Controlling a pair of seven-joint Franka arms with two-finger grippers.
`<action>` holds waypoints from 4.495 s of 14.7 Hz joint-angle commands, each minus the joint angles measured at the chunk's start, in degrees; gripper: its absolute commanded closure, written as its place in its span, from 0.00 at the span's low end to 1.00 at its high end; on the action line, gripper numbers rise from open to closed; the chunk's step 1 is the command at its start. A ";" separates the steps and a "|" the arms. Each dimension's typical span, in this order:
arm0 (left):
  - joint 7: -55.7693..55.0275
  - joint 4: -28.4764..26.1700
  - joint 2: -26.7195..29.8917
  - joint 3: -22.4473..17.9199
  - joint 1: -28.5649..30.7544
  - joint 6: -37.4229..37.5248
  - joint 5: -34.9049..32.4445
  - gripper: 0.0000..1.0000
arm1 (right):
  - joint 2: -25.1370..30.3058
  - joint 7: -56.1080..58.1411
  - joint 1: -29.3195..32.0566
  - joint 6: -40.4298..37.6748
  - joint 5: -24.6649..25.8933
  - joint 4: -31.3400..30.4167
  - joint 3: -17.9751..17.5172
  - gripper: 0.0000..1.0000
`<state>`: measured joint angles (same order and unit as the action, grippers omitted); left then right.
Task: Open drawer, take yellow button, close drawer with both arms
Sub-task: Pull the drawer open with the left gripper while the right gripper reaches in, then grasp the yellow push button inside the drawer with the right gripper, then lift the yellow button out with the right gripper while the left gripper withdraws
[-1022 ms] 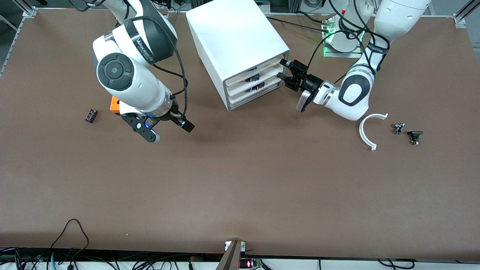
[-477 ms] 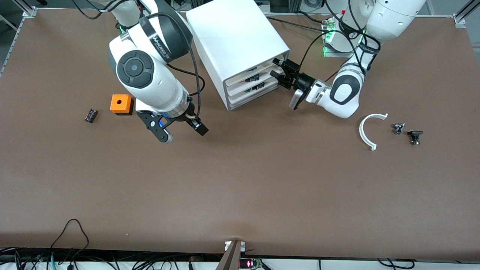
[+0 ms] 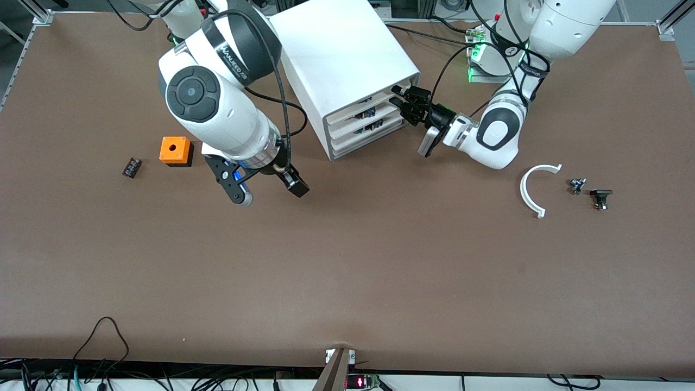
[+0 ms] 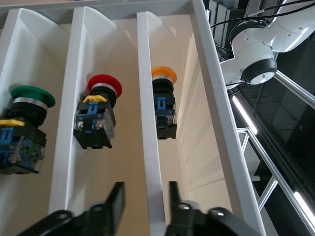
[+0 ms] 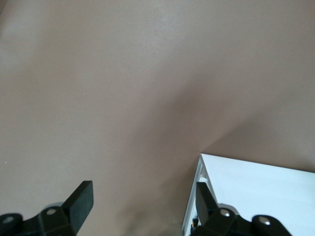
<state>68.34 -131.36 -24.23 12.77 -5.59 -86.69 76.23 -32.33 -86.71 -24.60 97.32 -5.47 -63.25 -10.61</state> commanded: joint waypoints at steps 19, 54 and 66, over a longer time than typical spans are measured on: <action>-3.12 6.11 -3.10 -1.78 3.92 -0.59 0.67 1.00 | -3.61 -18.75 -7.82 6.30 -0.68 6.91 -0.99 0.02; -18.42 21.06 -8.64 -2.40 9.11 -0.41 -7.50 0.47 | -11.79 -27.28 -22.07 8.68 5.65 4.54 1.65 1.00; -35.01 24.12 -4.34 -2.84 9.11 -0.32 -14.16 0.50 | -4.86 -18.00 -13.64 2.80 -0.33 7.27 1.12 1.00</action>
<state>37.85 -109.11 -30.13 9.99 3.10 -87.36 65.99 -39.44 -109.36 -39.26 102.42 -4.68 -56.02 -8.86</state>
